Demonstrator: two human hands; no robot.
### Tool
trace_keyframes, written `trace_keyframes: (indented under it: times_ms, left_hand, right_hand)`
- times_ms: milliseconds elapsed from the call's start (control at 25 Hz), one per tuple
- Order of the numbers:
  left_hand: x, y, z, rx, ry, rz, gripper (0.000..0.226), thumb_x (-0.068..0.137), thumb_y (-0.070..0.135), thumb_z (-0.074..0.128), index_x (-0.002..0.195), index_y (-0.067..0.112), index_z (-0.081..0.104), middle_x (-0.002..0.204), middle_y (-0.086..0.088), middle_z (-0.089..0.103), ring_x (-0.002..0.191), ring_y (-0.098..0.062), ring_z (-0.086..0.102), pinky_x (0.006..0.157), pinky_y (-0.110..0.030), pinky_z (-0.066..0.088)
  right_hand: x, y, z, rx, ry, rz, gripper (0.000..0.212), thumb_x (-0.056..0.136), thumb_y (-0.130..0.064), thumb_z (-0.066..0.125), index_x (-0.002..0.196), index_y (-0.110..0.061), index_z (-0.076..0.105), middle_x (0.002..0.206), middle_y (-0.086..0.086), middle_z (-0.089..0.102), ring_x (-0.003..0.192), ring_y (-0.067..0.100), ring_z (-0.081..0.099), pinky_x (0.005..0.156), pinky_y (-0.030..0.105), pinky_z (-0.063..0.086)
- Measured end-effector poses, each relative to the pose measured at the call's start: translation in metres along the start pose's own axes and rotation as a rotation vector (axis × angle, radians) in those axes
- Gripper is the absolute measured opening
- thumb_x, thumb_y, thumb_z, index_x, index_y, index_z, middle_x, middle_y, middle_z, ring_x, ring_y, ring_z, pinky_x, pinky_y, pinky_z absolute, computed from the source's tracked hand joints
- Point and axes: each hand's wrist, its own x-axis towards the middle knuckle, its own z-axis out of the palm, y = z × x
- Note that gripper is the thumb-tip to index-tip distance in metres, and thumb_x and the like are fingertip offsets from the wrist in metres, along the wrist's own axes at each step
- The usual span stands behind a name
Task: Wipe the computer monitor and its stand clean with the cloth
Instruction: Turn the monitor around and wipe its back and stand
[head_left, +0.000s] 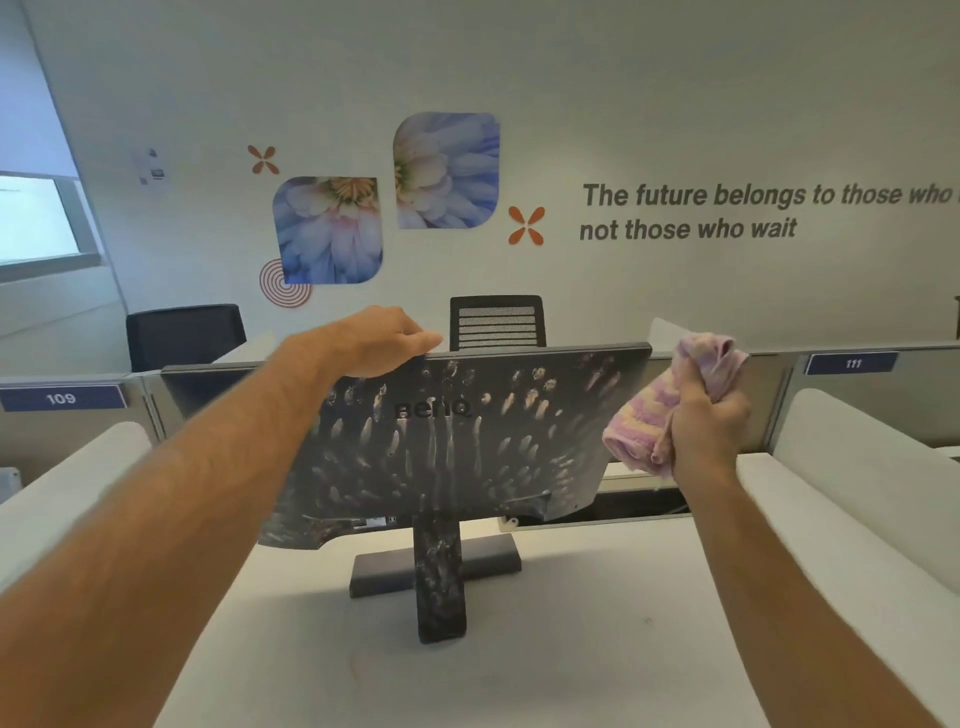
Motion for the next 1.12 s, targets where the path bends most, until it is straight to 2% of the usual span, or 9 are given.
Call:
trace_keyframes:
  times_ms: [120,320,400,520,560,680,760,920,1120]
  left_hand:
    - [0.011,0.024,0.014,0.007,0.051,0.015,0.053,0.106,0.049,0.03,0.132,0.015,0.062,0.139,-0.013,0.058,0.125,-0.033,0.053,0.104,-0.041,0.037]
    - [0.026,0.022,0.031,0.076,-0.061,-0.055,0.054,0.107,0.051,0.017,0.154,0.03,0.032,0.162,0.0,0.031,0.146,-0.026,0.03,0.121,-0.044,0.019]
    - [0.029,0.021,0.032,0.098,-0.087,-0.061,0.055,0.106,0.051,0.015,0.155,0.031,0.029,0.163,0.001,0.027,0.148,-0.025,0.026,0.122,-0.045,0.016]
    - [0.03,0.021,0.032,0.133,-0.092,-0.045,0.054,0.107,0.049,0.012,0.155,0.03,0.026,0.164,0.003,0.023,0.15,-0.023,0.022,0.122,-0.048,0.012]
    - [0.031,0.02,0.033,0.127,-0.096,-0.051,0.054,0.107,0.049,0.012,0.155,0.03,0.026,0.165,0.003,0.023,0.15,-0.023,0.022,0.122,-0.047,0.012]
    - [0.035,0.014,0.035,0.135,-0.109,-0.066,0.058,0.104,0.055,0.011,0.157,0.034,0.021,0.166,0.005,0.019,0.152,-0.021,0.017,0.123,-0.049,0.009]
    - [0.037,0.011,0.036,0.14,-0.113,-0.067,0.059,0.103,0.057,0.01,0.157,0.035,0.019,0.166,0.006,0.018,0.152,-0.021,0.015,0.123,-0.05,0.009]
    - [0.03,0.021,0.035,0.169,-0.09,-0.06,0.055,0.107,0.049,0.011,0.156,0.03,0.024,0.165,0.002,0.023,0.151,-0.023,0.02,0.122,-0.048,0.012]
    - [0.026,0.025,0.035,0.16,-0.087,-0.068,0.055,0.107,0.049,0.011,0.156,0.027,0.027,0.162,-0.004,0.029,0.147,-0.027,0.027,0.12,-0.046,0.016]
  right_hand:
    - [0.004,0.024,0.003,-0.144,0.002,-0.112,0.045,0.092,-0.057,0.063,0.124,-0.026,0.054,0.117,0.006,0.061,0.102,0.021,0.067,0.078,0.028,0.055]
    - [0.002,0.045,0.029,-0.244,-0.073,-0.592,0.041,0.096,-0.035,0.064,0.133,-0.023,0.05,0.132,0.006,0.048,0.117,0.021,0.054,0.102,0.035,0.045]
    - [0.006,0.064,0.034,-0.282,-0.09,-0.512,0.041,0.098,-0.035,0.062,0.134,-0.026,0.047,0.135,0.004,0.046,0.12,0.022,0.052,0.102,0.037,0.045]
    - [0.005,0.088,0.031,-0.203,-0.108,-0.064,0.029,0.1,-0.038,0.059,0.126,-0.034,0.047,0.124,0.002,0.054,0.114,0.023,0.059,0.092,0.036,0.051]
    - [0.001,0.089,0.031,-0.172,-0.07,-0.032,0.027,0.1,-0.039,0.059,0.124,-0.036,0.047,0.121,0.002,0.056,0.113,0.024,0.061,0.092,0.036,0.052]
    - [-0.009,0.073,0.036,-0.072,0.028,-0.292,0.036,0.1,-0.039,0.06,0.13,-0.026,0.047,0.124,0.003,0.052,0.11,0.014,0.055,0.092,0.024,0.048]
    - [-0.01,0.069,0.043,-0.133,-0.007,-0.419,0.042,0.1,-0.034,0.06,0.136,-0.016,0.046,0.128,0.004,0.046,0.11,0.01,0.051,0.088,0.013,0.043]
    - [-0.002,0.084,0.038,-0.134,-0.056,0.028,0.027,0.101,-0.035,0.059,0.124,-0.033,0.047,0.121,0.003,0.056,0.112,0.022,0.061,0.092,0.034,0.053]
    - [-0.007,0.074,0.039,-0.108,-0.028,-0.286,0.04,0.099,-0.045,0.058,0.133,-0.028,0.045,0.124,0.0,0.052,0.107,0.01,0.057,0.091,0.023,0.049]
